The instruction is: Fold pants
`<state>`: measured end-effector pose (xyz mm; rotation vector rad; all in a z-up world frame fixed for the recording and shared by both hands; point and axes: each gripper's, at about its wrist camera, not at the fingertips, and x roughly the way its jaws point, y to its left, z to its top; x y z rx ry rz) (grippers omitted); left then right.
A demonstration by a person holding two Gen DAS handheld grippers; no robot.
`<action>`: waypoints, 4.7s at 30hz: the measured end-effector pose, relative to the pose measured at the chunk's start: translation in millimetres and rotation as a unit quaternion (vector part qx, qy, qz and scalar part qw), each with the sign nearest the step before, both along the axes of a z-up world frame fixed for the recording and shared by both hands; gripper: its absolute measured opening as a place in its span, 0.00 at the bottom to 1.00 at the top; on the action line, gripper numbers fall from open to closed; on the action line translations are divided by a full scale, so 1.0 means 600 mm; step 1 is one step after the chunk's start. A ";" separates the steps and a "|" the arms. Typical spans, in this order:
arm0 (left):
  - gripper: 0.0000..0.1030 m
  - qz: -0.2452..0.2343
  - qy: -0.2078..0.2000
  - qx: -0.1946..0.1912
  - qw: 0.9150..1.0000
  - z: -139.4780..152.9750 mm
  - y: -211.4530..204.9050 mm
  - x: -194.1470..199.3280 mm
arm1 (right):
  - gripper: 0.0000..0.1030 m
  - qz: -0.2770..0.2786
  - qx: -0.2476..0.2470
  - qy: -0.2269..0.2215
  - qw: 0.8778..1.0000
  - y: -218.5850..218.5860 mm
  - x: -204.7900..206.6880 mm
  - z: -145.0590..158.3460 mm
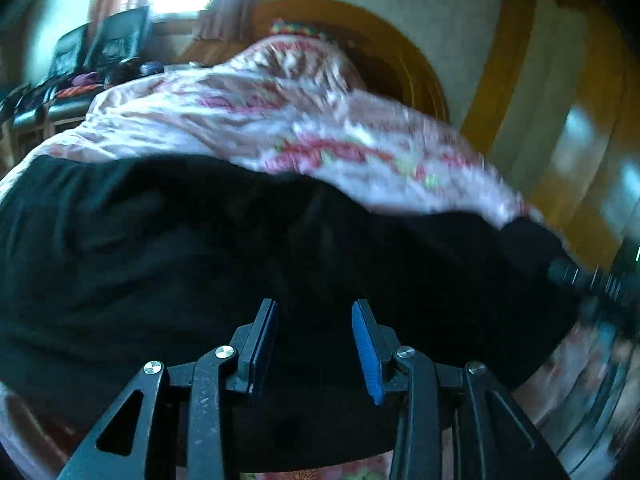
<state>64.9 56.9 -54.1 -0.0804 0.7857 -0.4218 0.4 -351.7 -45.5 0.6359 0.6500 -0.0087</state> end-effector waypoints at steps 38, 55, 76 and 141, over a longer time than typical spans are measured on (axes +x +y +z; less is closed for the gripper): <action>0.38 0.049 0.039 -0.087 0.994 -0.010 0.057 0.018 | 0.07 -0.276 0.045 -0.041 0.959 -0.210 -0.142 0.034; 0.38 0.020 0.037 -0.053 0.998 -0.015 0.030 0.012 | 0.07 -0.248 0.030 -0.019 0.968 -0.200 -0.139 -0.002; 0.38 0.023 0.016 -0.056 0.998 0.011 0.027 0.003 | 0.32 -0.292 -0.269 -0.072 0.915 -0.054 -0.169 0.126; 0.33 0.245 0.019 -0.069 0.967 0.009 0.223 0.115 | 0.34 0.215 -0.118 0.037 0.969 0.414 0.320 0.012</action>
